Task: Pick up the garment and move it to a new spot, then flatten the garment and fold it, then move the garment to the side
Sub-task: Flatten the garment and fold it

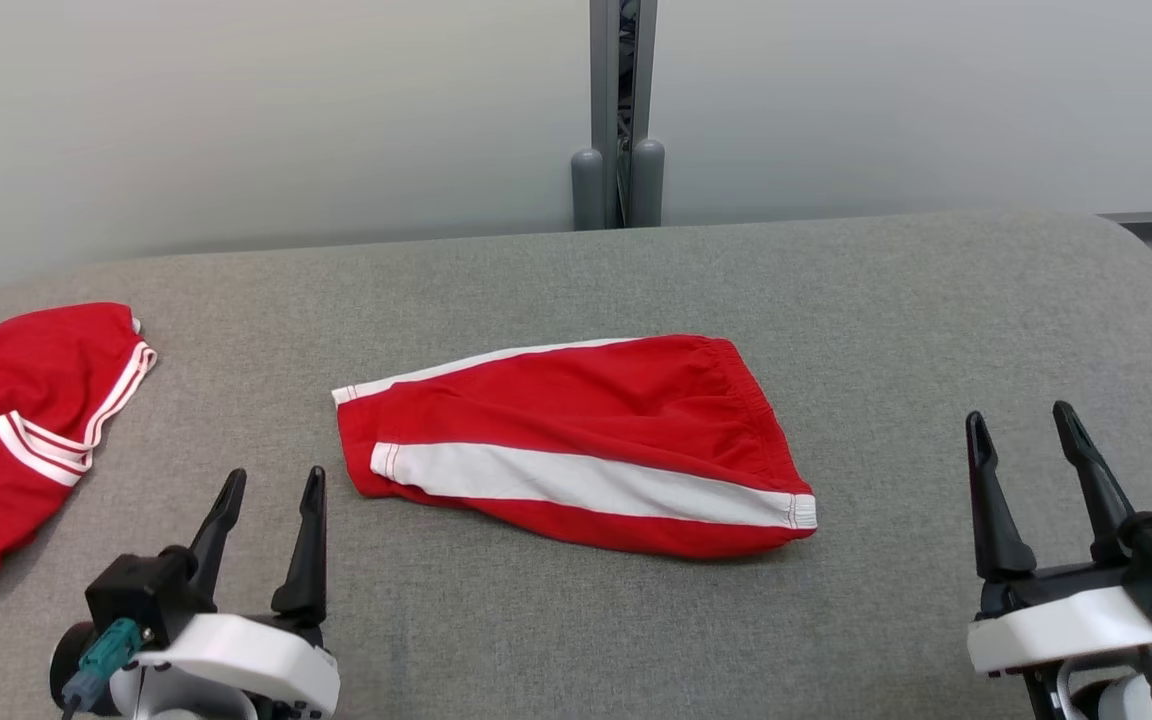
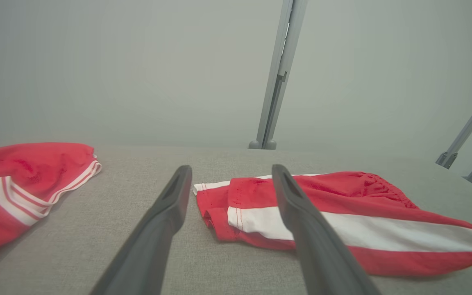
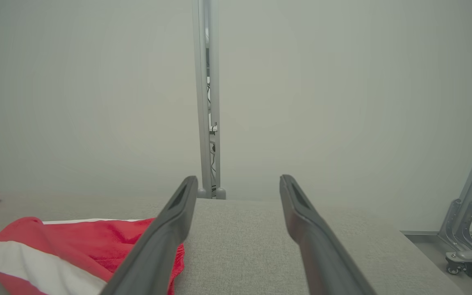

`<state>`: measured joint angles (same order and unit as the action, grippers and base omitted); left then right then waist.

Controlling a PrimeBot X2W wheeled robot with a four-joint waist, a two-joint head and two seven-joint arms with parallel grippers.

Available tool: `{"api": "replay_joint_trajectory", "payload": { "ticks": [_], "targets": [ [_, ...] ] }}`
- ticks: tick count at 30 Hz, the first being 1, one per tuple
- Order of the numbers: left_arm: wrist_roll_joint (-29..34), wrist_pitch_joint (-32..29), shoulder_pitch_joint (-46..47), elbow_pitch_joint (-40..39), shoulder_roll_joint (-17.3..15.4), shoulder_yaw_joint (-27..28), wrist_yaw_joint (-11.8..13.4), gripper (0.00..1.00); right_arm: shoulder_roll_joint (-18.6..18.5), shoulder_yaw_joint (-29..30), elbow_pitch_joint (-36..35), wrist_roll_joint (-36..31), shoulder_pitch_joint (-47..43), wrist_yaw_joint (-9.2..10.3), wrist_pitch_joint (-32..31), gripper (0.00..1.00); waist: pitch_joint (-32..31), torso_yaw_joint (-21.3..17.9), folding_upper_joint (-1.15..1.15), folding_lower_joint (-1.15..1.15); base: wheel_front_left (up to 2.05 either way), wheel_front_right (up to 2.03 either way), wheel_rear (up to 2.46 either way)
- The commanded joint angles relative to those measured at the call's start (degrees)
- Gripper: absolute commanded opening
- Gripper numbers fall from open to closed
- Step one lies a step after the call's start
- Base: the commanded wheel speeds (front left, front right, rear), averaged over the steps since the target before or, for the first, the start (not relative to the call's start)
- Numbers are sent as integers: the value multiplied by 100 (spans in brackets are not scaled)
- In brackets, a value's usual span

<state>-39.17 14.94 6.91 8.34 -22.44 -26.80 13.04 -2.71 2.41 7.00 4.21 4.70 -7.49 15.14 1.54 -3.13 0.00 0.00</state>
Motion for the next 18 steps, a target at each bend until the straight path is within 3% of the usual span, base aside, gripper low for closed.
{"api": "replay_joint_trajectory", "payload": {
  "ticks": [1,18],
  "targets": [
    [83,25,-197,-87,33,105,15,100,-35,-7,41,53,-107,-1,10,100,-105,10,0,0,0,0,0],
    [718,27,-1194,-235,464,967,-216,100,-35,-210,274,224,-364,-1,10,100,-343,-19,0,0,0,0,0]
  ]
}}
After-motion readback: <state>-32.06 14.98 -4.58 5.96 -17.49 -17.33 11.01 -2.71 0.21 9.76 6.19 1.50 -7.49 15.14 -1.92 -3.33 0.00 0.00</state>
